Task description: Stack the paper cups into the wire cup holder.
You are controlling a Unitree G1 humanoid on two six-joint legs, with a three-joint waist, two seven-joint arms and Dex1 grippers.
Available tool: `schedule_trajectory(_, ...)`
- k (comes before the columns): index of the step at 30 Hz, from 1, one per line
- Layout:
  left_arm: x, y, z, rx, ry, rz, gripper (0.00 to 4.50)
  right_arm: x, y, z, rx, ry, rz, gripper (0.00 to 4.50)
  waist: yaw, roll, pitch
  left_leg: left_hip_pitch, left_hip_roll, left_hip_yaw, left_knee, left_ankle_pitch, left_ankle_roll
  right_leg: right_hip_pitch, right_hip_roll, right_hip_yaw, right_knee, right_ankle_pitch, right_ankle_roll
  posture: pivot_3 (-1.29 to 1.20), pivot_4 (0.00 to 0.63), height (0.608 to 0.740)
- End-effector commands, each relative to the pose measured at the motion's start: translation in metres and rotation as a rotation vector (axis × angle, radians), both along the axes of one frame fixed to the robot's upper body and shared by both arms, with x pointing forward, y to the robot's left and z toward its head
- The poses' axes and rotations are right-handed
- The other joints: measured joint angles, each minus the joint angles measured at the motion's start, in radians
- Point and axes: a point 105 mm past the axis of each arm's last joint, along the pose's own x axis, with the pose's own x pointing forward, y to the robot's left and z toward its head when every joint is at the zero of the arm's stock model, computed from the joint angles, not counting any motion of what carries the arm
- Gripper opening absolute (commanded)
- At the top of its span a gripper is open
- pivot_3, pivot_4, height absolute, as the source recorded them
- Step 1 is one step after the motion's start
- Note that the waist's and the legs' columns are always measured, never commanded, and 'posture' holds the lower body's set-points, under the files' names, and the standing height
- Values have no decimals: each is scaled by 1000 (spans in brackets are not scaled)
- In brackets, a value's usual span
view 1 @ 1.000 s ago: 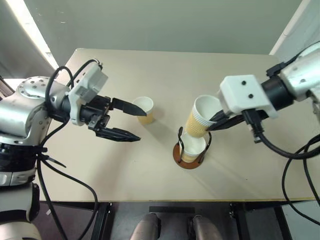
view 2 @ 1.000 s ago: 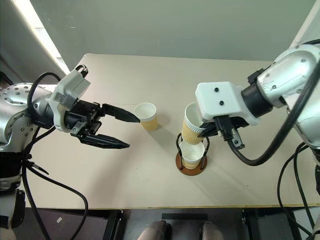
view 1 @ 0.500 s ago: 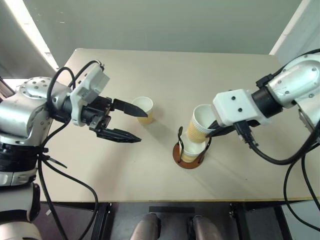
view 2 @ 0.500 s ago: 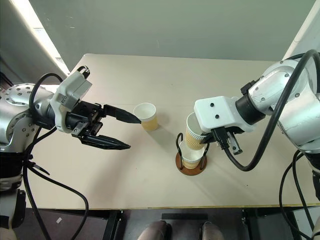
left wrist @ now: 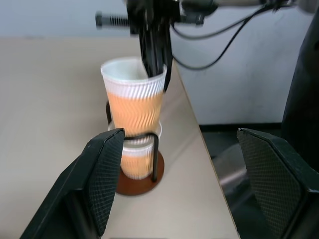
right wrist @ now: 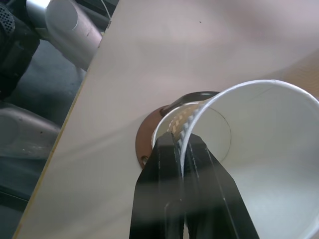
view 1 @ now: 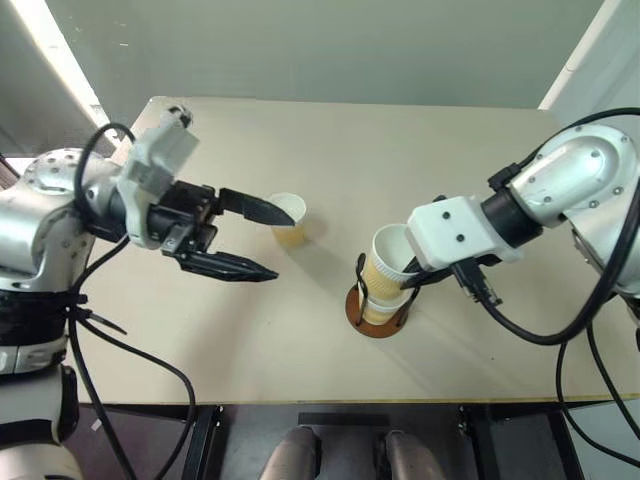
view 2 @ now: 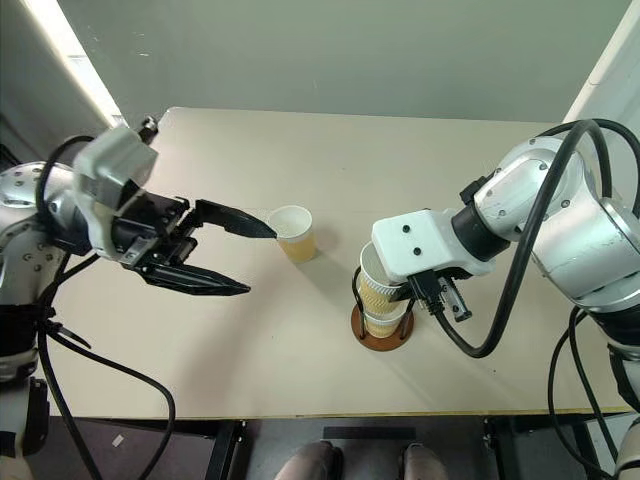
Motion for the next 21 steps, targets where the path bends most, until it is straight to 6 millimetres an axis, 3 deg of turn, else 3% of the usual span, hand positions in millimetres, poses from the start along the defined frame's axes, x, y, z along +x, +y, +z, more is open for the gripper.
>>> schedule_trajectory(1,-10,1,9,2,-32,-20,3888,0,2,3,-9,-36,19,74,0,0,0,0,0,0,0,0,0,0,0,0,0,0,0,0,150,740)
schedule_trajectory(5,-10,2,8,6,-31,-12,3888,1,2,0,-20,-47,29,74,0,0,0,0,0,0,0,0,0,0,0,0,0,0,0,0,150,740)
schedule_trajectory(14,-7,1,7,12,-21,-3,3888,8,5,6,26,-87,3,3023,-1,0,0,0,0,0,0,0,0,0,0,0,0,0,0,0,150,740)
schedule_trajectory(17,-2,2,4,32,-18,38,3888,17,2,21,125,-104,-79,3023,-1,0,0,0,0,0,0,0,0,0,0,0,0,0,0,0,150,740)
schedule_trajectory(21,25,0,-3,100,-125,207,3888,30,-8,56,360,-108,-228,3023,2,0,0,0,0,0,0,0,0,0,0,0,-1,0,0,0,150,740)
